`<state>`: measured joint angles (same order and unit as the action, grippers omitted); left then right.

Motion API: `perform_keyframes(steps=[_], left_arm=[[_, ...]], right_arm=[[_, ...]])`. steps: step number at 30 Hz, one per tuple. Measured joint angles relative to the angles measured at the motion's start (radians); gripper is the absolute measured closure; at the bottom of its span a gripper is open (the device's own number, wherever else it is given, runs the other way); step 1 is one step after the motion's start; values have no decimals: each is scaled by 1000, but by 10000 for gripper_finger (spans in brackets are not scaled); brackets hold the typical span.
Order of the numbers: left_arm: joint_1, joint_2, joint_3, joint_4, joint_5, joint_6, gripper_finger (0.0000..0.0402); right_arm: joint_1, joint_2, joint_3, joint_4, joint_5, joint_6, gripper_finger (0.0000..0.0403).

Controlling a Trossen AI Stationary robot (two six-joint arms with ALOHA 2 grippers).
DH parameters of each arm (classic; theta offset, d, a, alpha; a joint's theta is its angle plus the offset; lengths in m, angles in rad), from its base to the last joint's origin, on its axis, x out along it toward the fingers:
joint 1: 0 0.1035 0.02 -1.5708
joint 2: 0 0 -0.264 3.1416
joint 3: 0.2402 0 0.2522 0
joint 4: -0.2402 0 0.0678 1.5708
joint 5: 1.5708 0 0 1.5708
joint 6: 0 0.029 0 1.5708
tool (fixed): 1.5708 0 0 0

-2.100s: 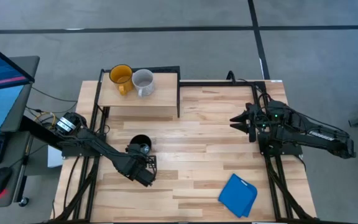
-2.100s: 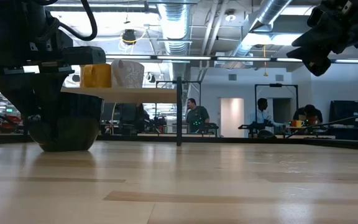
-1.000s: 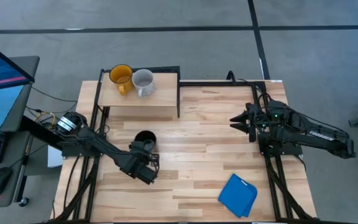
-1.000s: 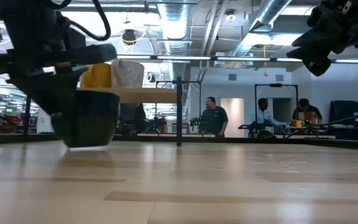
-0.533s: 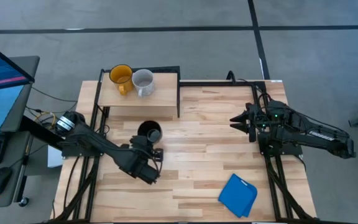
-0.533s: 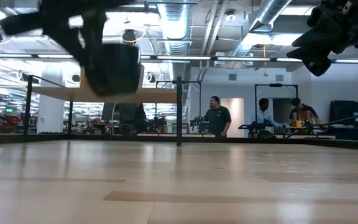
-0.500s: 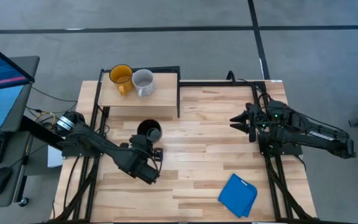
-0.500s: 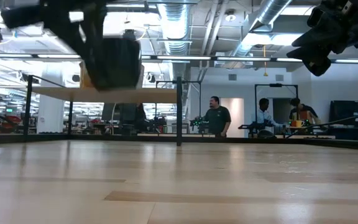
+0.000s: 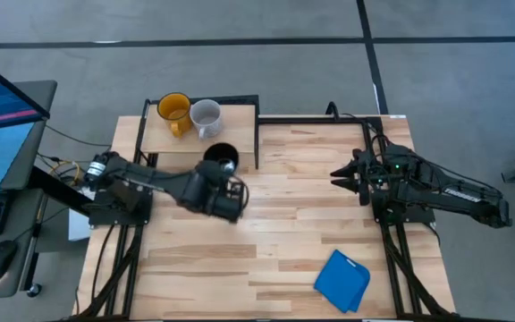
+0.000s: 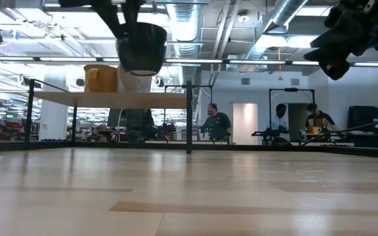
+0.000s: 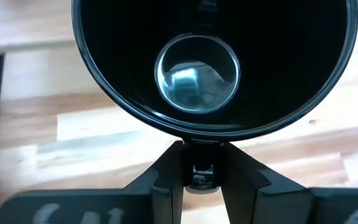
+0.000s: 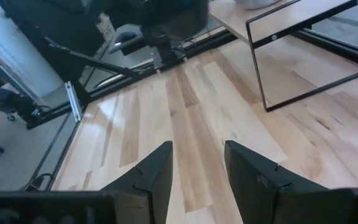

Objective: Stack small to large cups/mugs on shelf
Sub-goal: Put the black mug on the shelf

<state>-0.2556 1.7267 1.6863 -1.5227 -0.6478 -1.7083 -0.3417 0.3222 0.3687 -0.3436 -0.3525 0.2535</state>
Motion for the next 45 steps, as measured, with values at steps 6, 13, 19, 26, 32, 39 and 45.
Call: perform_keyframes(steps=[6, 13, 19, 26, 32, 39, 45], left_arm=[[105, 1, 32, 99, -3, 154, 337], [227, 1, 32, 249, -12, 314, 337], [312, 1, 32, 350, 17, 419, 337], [381, 1, 32, 387, 35, 483, 337], [425, 1, 32, 388, 40, 506, 337], [483, 11, 32, 390, 53, 556, 337], [517, 38, 31, 401, 109, 579, 337]], right_arm=[[0, 0, 0, 0, -21, 0, 234], [0, 0, 0, 0, -78, -19, 234], [0, 0, 0, 0, -96, -25, 234], [0, 0, 0, 0, -104, -26, 234], [0, 0, 0, 0, -122, -27, 234], [0, 0, 0, 0, -122, -27, 234], [0, 0, 0, -1, -122, -27, 234]])
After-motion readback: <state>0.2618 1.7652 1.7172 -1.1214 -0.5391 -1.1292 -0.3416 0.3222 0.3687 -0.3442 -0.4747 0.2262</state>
